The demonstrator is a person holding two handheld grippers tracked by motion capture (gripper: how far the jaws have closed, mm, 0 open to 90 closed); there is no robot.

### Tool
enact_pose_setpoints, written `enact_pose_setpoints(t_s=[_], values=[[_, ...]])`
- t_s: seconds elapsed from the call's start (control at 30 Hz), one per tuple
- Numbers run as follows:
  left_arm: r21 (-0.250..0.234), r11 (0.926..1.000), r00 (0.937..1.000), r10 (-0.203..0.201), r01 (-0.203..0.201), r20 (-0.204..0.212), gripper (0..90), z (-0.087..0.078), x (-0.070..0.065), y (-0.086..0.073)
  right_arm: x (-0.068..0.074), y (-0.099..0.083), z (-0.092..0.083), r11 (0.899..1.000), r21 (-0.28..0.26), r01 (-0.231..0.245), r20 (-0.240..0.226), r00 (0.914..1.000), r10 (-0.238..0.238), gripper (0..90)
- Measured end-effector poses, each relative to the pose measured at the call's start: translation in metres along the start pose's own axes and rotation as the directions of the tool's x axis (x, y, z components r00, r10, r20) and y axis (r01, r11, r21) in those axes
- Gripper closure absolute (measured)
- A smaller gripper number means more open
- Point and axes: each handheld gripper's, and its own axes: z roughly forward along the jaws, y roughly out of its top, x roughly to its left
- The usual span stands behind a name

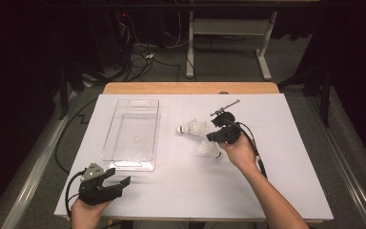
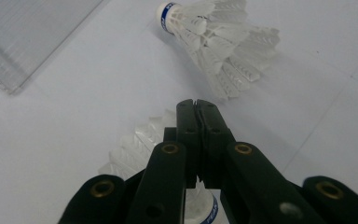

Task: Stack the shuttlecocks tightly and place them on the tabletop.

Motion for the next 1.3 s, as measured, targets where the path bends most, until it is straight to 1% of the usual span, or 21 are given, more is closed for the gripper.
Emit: enact_pose_setpoints(t_s=[0.2, 0.4, 0.43, 0.47, 0.7, 0.93, 0.97, 1.07, 1.3], values=[[-0.002, 1.0, 1.0, 0.001, -0.001, -0.001, 30.9, 0.0, 0.0, 0.0, 0.009, 0.006, 0.006, 1.0, -0.006, 0.007, -0.017, 0.9998, -0.007, 89.3], [-0.007, 1.0, 1.0, 0.003, -0.003, -0.001, 30.9, 0.0, 0.0, 0.0, 0.019, 0.014, 0.012, 0.999, -0.018, 0.026, -0.034, 0.9991, -0.027, 89.3], [-0.006, 1.0, 1.0, 0.004, -0.004, 0.0, 31.0, 0.0, 0.0, 0.0, 0.021, 0.014, 0.013, 1.0, -0.015, 0.021, -0.035, 0.9992, -0.021, 89.3], [-0.007, 1.0, 1.0, 0.004, -0.004, 0.0, 30.9, 0.0, 0.0, 0.0, 0.022, 0.016, 0.014, 0.999, -0.019, 0.031, -0.037, 0.9988, -0.032, 89.3], [-0.008, 1.0, 1.0, 0.003, -0.003, 0.001, 30.9, -0.001, 0.001, 0.0, 0.032, 0.024, 0.021, 0.999, -0.028, 0.042, -0.05, 0.9978, -0.044, 89.3], [-0.01, 0.9999, 1.0, -0.001, 0.001, 0.001, 30.9, 0.0, 0.001, 0.001, 0.039, 0.029, 0.03, 0.998, -0.026, 0.061, -0.064, 0.996, -0.063, 89.2], [-0.01, 1.0, 1.0, 0.0, 0.0, 0.0, 30.9, 0.0, 0.001, 0.001, 0.041, 0.029, 0.031, 0.998, -0.023, 0.057, -0.067, 0.9961, -0.058, 89.2], [-0.009, 0.9999, 1.0, 0.005, -0.005, 0.001, 30.9, -0.001, 0.0, 0.001, 0.043, 0.03, 0.035, 0.997, -0.024, 0.069, -0.073, 0.9948, -0.071, 89.2], [-0.004, 1.0, 1.0, 0.009, -0.009, 0.002, 31.0, -0.001, 0.0, 0.001, 0.046, 0.03, 0.041, 0.997, -0.023, 0.069, -0.08, 0.9943, -0.071, 89.0]])
